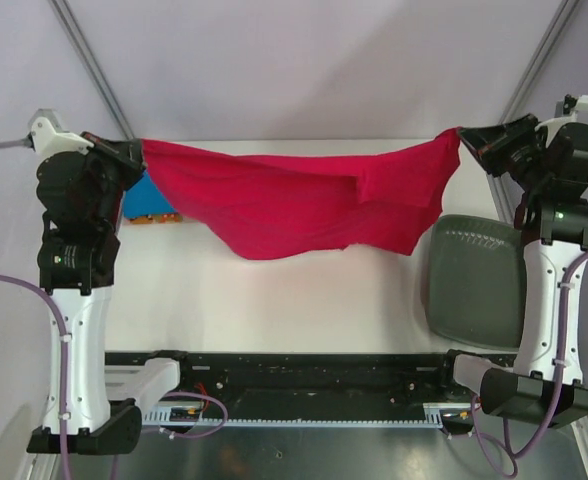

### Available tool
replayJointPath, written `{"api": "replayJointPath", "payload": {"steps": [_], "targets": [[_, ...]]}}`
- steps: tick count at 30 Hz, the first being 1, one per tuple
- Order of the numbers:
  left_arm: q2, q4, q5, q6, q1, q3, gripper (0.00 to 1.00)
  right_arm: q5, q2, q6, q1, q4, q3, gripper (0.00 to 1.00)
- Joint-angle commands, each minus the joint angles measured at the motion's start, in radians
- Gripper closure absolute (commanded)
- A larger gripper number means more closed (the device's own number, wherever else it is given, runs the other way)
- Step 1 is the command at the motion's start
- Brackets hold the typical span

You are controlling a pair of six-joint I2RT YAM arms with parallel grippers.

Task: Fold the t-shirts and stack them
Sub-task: Flatten out the tshirt

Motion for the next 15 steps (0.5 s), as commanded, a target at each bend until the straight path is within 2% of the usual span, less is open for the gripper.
{"api": "replayJointPath", "payload": {"steps": [1,6,9,12,15], "targets": [[0.038,0.009,-0.038,-0.002,0.008,0.085,1.0,-0.018,-0.009,0.054,-0.014,0.086,0.083,1.0],[0.139,0.012,-0.031,-0.012,0.008,0.136,1.0,-0.031,0.066,0.09,-0.014,0.172,0.083,1.0],[0.257,0.017,-0.03,-0.011,0.008,0.203,1.0,-0.015,0.145,0.103,0.007,0.254,0.087,1.0],[0.42,0.026,-0.008,-0.008,0.008,0.328,1.0,0.024,0.259,0.099,0.043,0.31,0.148,1.0],[0.616,0.029,0.034,-0.003,0.009,0.551,1.0,0.057,0.415,0.092,0.078,0.319,0.307,1.0]]}}
